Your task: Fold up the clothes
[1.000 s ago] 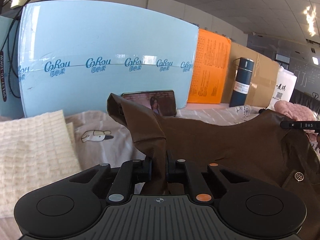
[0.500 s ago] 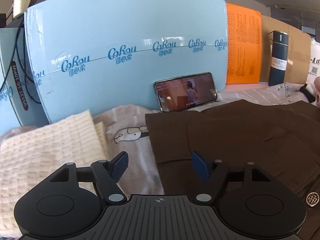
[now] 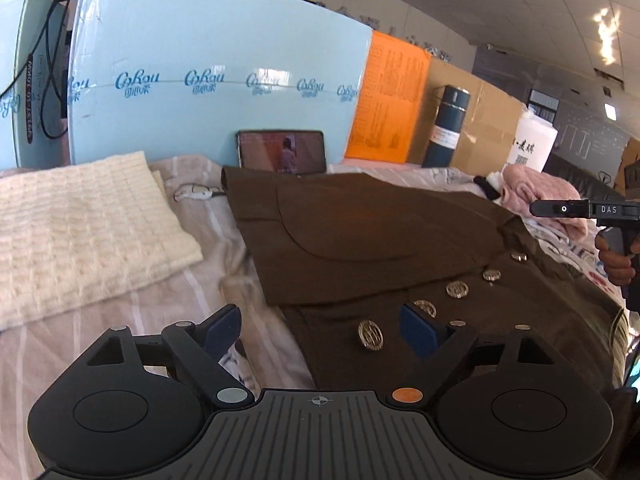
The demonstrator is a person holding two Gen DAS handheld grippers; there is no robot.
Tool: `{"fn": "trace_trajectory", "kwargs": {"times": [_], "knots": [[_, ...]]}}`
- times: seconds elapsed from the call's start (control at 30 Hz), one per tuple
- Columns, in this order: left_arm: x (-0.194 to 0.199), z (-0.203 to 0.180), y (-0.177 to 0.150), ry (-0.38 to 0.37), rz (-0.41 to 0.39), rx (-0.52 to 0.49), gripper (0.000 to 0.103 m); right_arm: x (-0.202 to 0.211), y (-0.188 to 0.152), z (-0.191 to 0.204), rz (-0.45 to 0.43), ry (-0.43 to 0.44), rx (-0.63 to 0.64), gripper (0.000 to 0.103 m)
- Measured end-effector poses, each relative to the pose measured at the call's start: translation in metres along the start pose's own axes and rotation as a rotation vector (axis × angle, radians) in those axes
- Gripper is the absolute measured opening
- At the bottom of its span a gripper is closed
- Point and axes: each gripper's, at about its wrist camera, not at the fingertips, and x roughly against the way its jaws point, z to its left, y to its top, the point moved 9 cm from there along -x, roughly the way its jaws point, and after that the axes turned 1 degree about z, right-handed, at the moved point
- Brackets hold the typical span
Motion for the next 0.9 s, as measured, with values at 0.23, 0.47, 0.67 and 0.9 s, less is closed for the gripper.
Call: {"fn": "trace_trajectory", "kwargs": {"times": [0.23,0.47,0.67,0.9], "knots": [[-0.003,-0.025,-0.019,-0.117,0.041,-0.017,0.089,-0.023,-0.052,0.021,0.164,0.002,0.082,0.074],[-0.004,-0.029,-0.019,-0.097,0.023,-0.059,0.089,-0.019,-0.058,0.014,0.157,-0.007,0.053,0.074],[-0.007,-0.029,-0.019,-0.059,0.011,-0.099,0.021,-0.014,-0.063,0.008,0.152,-0.015,0.028,0.071],[0.003,-0.045,0.0,0.049,-0.124,-0.249,0.002,-0.009,-0.063,0.005,0.12,-0.033,0.009,0.03]]}}
